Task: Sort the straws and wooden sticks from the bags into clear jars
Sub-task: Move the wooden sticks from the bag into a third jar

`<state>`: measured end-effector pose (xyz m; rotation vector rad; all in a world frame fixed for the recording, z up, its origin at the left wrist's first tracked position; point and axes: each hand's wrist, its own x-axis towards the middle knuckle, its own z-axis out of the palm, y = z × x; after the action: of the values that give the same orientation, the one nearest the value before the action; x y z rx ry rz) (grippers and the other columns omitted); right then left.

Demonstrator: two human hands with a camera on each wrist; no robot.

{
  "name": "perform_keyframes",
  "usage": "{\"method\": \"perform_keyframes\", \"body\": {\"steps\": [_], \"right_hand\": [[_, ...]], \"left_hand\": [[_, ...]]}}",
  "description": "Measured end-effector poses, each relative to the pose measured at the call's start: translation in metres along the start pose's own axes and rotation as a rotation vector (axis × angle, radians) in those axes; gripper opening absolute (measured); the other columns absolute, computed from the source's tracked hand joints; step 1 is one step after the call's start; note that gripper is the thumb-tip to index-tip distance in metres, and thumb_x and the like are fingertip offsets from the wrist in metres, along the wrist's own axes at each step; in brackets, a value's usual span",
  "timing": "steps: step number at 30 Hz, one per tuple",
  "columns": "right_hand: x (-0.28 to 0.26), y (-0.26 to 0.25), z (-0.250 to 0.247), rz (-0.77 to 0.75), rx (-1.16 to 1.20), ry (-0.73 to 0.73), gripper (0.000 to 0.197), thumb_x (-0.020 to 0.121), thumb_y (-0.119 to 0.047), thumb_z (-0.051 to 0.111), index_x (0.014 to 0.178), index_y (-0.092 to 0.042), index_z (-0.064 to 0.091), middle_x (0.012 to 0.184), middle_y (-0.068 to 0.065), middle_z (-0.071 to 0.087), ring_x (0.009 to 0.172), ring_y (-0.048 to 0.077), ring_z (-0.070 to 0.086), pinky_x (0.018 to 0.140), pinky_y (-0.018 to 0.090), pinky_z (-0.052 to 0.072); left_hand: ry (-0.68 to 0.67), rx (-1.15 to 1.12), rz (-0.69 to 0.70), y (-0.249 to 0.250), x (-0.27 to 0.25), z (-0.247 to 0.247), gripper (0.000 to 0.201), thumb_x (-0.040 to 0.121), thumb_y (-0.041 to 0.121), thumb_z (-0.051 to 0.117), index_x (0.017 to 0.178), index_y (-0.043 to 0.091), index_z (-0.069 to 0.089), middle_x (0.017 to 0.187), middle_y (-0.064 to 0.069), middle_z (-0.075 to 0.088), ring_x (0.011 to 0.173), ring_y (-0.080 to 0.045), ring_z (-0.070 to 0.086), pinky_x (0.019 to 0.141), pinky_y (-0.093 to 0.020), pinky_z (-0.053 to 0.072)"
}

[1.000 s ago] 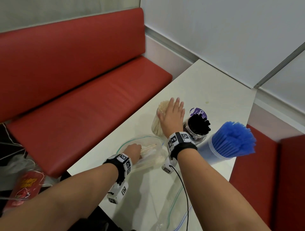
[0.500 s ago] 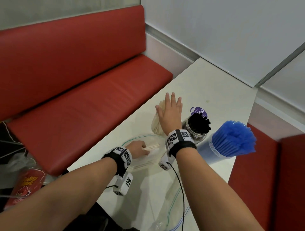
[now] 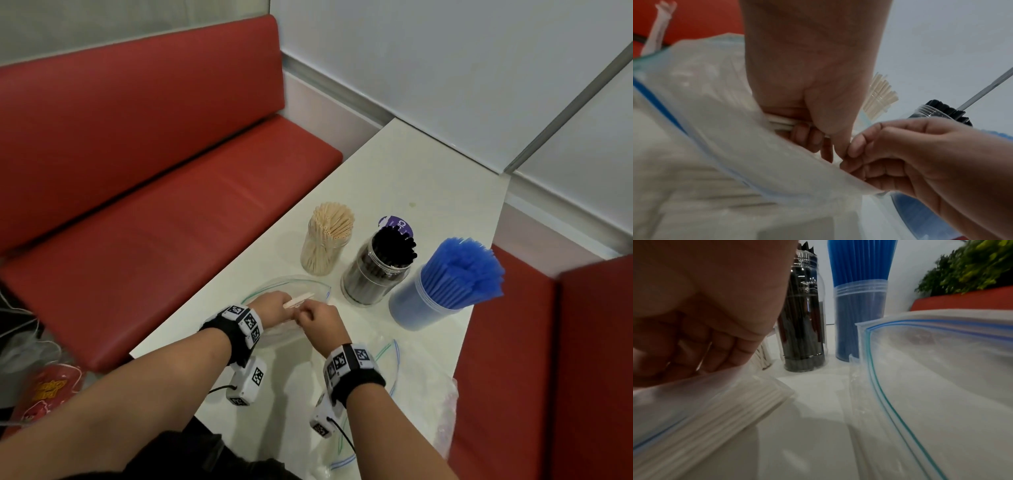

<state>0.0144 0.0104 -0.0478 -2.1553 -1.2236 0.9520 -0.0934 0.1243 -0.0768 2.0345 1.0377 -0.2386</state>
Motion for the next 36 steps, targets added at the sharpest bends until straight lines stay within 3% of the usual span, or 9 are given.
{"method": "perform_keyframes", "body": {"steps": [3, 9, 13, 18, 22, 24, 27, 32, 36], "right_hand": [[-0.004, 0.004, 0.001, 0.068, -0.008, 0.066, 0.023, 0.089, -0.009, 0.05, 0.081, -0.002, 0.07, 0.079, 0.014, 0.072, 0.078, 0.03, 0.066, 0.073, 0.041, 0.055], [-0.005, 0.007, -0.005, 0.277, 0.194, 0.231, 0.029, 0.094, -0.005, 0.046, 0.107, 0.0, 0.071, 0.104, 0.021, 0.072, 0.094, 0.035, 0.07, 0.089, 0.047, 0.057], [-0.012, 0.003, -0.01, 0.232, 0.619, 0.022, 0.036, 0.091, -0.001, 0.053, 0.125, -0.008, 0.062, 0.113, 0.014, 0.068, 0.093, 0.024, 0.065, 0.08, 0.036, 0.057], [-0.019, -0.026, -0.016, 0.147, 0.619, -0.02, 0.03, 0.093, -0.045, 0.064, 0.094, -0.016, 0.07, 0.082, 0.007, 0.073, 0.073, 0.017, 0.065, 0.055, 0.023, 0.043], [-0.02, -0.049, -0.035, -0.04, 0.567, 0.205, 0.031, 0.098, -0.024, 0.057, 0.07, -0.015, 0.067, 0.058, 0.001, 0.064, 0.054, 0.012, 0.058, 0.05, 0.02, 0.042], [-0.022, -0.063, -0.054, -0.091, 0.557, 0.28, 0.028, 0.095, -0.018, 0.053, 0.077, -0.018, 0.075, 0.064, 0.005, 0.066, 0.055, 0.009, 0.06, 0.052, 0.021, 0.046], [-0.024, -0.085, -0.083, -0.084, 0.57, 0.341, 0.029, 0.087, -0.028, 0.052, 0.069, -0.021, 0.074, 0.049, 0.003, 0.045, 0.043, 0.013, 0.041, 0.041, 0.022, 0.034], [-0.024, -0.117, -0.11, -0.126, 0.709, 0.343, 0.036, 0.098, -0.022, 0.054, 0.078, 0.003, 0.07, 0.046, 0.005, 0.041, 0.038, 0.014, 0.034, 0.04, 0.021, 0.029], [-0.027, -0.134, -0.121, -0.171, 0.682, 0.329, 0.041, 0.101, -0.024, 0.052, 0.079, 0.006, 0.069, 0.046, 0.008, 0.048, 0.036, 0.016, 0.039, 0.041, 0.023, 0.034]], "left_hand": [[-0.02, 0.069, -0.017, 0.004, -0.007, 0.0, 0.037, 0.089, 0.053, 0.06, 0.07, 0.021, 0.057, 0.067, 0.005, 0.059, 0.065, -0.016, 0.056, 0.064, -0.029, 0.038], [-0.068, 0.12, -0.008, 0.01, -0.021, -0.001, 0.032, 0.095, 0.036, 0.056, 0.071, 0.016, 0.053, 0.068, 0.0, 0.055, 0.07, -0.022, 0.054, 0.065, -0.029, 0.036], [-0.057, 0.015, 0.094, 0.016, -0.029, -0.008, 0.041, 0.09, 0.034, 0.061, 0.053, 0.021, 0.05, 0.05, 0.006, 0.051, 0.05, -0.013, 0.049, 0.054, -0.026, 0.035], [-0.192, -0.303, 0.231, 0.043, -0.041, -0.025, 0.01, 0.077, 0.023, 0.057, 0.08, 0.023, 0.067, 0.063, -0.004, 0.059, 0.051, -0.014, 0.043, 0.045, -0.023, 0.031], [-0.243, -0.512, 0.286, 0.062, -0.046, -0.045, 0.018, 0.072, 0.014, 0.054, 0.072, 0.027, 0.066, 0.05, 0.004, 0.053, 0.041, -0.01, 0.033, 0.04, -0.021, 0.022], [-0.307, -0.482, 0.285, 0.066, -0.046, -0.061, 0.017, 0.079, 0.03, 0.065, 0.065, 0.023, 0.058, 0.049, 0.006, 0.047, 0.039, -0.01, 0.032, 0.039, -0.022, 0.023], [-0.364, -0.37, 0.286, 0.065, -0.045, -0.085, 0.055, 0.078, 0.068, 0.065, 0.055, 0.021, 0.047, 0.05, 0.003, 0.038, 0.043, -0.015, 0.029, 0.044, -0.026, 0.025], [-0.462, -0.671, 0.333, 0.063, -0.048, -0.113, 0.06, 0.075, 0.081, 0.05, 0.061, 0.022, 0.054, 0.053, 0.003, 0.029, 0.045, -0.012, 0.017, 0.045, -0.025, 0.015], [-0.417, -0.84, 0.253, 0.074, -0.047, -0.127, 0.07, 0.075, 0.085, 0.044, 0.074, 0.017, 0.063, 0.059, -0.003, 0.047, 0.036, -0.01, 0.021, 0.04, -0.02, 0.018]]}}
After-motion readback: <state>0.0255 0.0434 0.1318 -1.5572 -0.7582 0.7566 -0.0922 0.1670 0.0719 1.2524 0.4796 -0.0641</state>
